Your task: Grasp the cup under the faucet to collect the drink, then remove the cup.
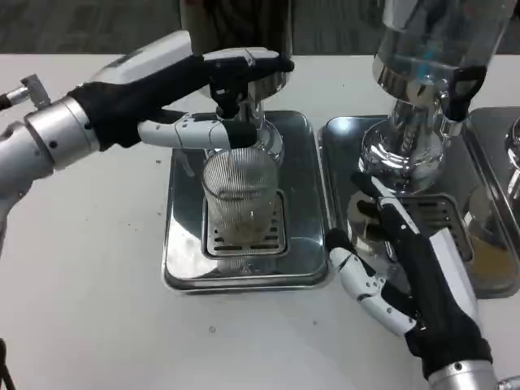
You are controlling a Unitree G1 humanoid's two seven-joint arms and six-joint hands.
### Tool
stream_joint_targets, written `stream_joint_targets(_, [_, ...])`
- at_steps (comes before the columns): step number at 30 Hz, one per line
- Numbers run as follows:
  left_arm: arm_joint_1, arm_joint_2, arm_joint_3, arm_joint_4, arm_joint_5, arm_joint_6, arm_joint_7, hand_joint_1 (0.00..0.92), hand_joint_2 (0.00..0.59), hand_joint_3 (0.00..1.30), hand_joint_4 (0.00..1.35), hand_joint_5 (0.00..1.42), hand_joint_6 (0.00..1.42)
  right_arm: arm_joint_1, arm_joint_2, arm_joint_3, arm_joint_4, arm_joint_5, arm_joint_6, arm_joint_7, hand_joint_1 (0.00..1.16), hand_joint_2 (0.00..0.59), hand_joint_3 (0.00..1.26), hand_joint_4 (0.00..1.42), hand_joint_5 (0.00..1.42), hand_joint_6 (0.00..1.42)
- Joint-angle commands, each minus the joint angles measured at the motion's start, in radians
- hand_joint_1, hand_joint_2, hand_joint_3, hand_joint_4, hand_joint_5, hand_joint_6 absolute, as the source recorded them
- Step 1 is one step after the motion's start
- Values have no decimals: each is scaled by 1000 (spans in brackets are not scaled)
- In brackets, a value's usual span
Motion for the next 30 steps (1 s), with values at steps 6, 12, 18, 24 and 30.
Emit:
stream_joint_targets(6, [37, 34, -38, 17, 89, 10, 35, 0, 41, 178, 49, 118, 108, -74, -27, -23, 44, 109, -11, 116, 492, 293, 35, 2, 95, 177])
stream_joint_targets(12, [35, 41, -50, 14, 111, 3, 68, 0, 47, 176, 47, 113, 108, -96, -29, -33, 56, 134, -8, 142, 502, 292, 25, 2, 82, 164])
stream_joint_targets(18, [35, 57, -74, 4, 155, -4, 129, 0, 50, 166, 27, 87, 108, -106, -30, -34, 61, 137, -4, 151, 505, 292, 18, 2, 67, 154])
stream_joint_targets(24, [36, 66, -89, -5, 195, -10, 182, 0, 51, 163, 15, 74, 108, -111, -27, -37, 69, 136, -5, 151, 506, 292, 15, 2, 63, 149])
stream_joint_targets(30, [35, 74, -105, -6, 214, -14, 218, 0, 52, 156, 4, 69, 97, -117, -30, -36, 70, 129, 3, 152, 507, 292, 8, 2, 54, 136])
